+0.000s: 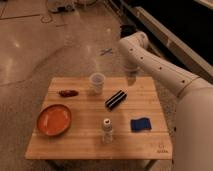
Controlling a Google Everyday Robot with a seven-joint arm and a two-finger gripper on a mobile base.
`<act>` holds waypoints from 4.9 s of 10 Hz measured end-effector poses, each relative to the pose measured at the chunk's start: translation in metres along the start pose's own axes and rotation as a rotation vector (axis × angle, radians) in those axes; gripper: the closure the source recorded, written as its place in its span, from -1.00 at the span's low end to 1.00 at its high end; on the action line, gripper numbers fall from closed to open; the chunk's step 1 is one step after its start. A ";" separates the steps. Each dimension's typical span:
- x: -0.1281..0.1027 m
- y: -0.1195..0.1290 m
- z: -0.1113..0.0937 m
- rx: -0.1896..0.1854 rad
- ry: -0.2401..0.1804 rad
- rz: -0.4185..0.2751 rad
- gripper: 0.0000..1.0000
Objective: Move the arm in a circular motion
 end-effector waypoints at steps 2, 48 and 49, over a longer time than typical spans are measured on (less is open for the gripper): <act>-0.006 -0.001 -0.003 0.007 0.008 -0.034 0.17; -0.077 0.109 -0.034 0.005 0.045 -0.238 0.17; -0.071 0.100 -0.032 -0.002 0.045 -0.247 0.17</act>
